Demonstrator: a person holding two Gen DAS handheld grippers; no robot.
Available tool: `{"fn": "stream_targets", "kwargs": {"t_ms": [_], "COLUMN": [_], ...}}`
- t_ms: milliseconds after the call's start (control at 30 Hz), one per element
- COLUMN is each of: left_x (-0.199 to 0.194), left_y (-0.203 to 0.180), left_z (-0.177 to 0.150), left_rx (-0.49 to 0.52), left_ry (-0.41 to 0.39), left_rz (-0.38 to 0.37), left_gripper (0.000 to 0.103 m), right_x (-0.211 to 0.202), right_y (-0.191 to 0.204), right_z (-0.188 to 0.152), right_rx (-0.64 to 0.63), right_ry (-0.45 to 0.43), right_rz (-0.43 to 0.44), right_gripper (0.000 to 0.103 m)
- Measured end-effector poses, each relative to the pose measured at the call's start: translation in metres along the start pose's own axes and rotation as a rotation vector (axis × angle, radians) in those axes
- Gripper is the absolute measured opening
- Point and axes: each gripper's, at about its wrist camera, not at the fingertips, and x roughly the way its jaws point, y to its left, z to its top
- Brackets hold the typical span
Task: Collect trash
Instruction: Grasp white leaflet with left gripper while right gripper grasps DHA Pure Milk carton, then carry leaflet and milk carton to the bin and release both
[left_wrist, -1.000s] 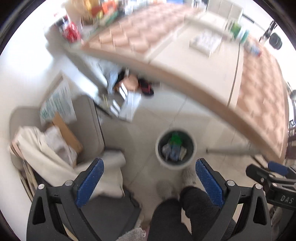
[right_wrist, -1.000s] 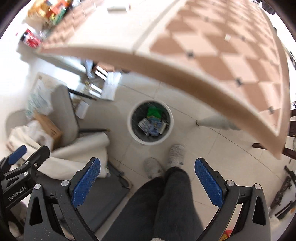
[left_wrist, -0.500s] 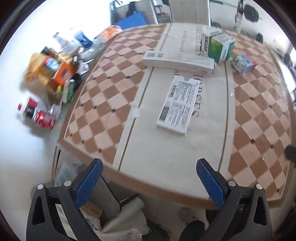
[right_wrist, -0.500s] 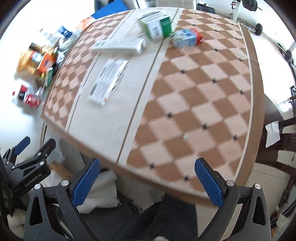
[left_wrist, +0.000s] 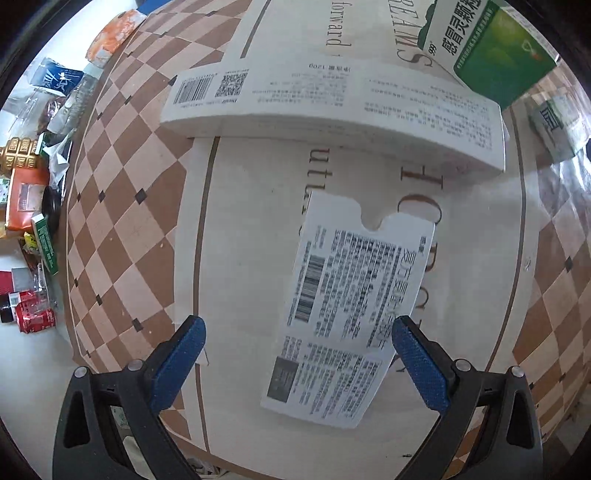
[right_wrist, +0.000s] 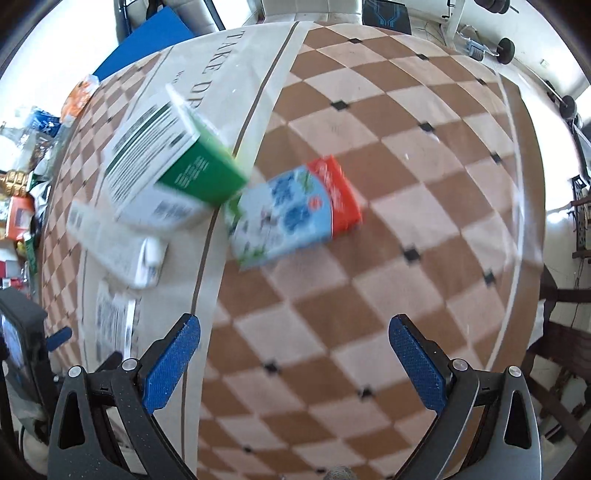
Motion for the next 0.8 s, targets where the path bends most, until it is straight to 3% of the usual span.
{"fn": "stream_targets", "kwargs": {"t_ms": [167,300,333,400,433,633,800], "left_x": [0.0,0.011,0.013,0.012,0.01,0.004,-0.016], "left_y": [-0.009,-0.017,-0.017,-0.01,-0.006,0.013,0.012], "left_z": [0.002,-0.005,-0.007,-0.009,-0.011,-0.037,-0.073], "left_rx": [0.031,0.055,0.047,0.002,-0.032,-0.217,-0.278], "left_ry": [0.02,0.055,0.063,0.059,0.054,0.051,-0.001], "left_rz": [-0.085,-0.096,-0.104,-0.181,-0.199,-0.23,-0.178], "left_gripper": [0.103,0.102,0.1,0.085,0.073,0.073,0.073], "right_x": [0.032,0.046,0.048,0.048,0.048,0.034,0.02], "right_y": [0.007,0.01,0.01,0.008,0.009,0.0,0.003], "right_z": [0.039,0.056,0.058,0.061,0.059,0.029,0.001], "right_rx": [-0.043,-0.061,-0.055,-0.044,-0.038,-0.012,-0.016], "right_ry": [0.042,0.051,0.05,0.04,0.031,0.004,-0.008], "right_rz": [-0.015,-0.02,-0.019,-0.019,-0.019,0.005,0.036], "right_gripper": [0.103,0.103,0.103,0.101,0.101,0.101,0.101]}}
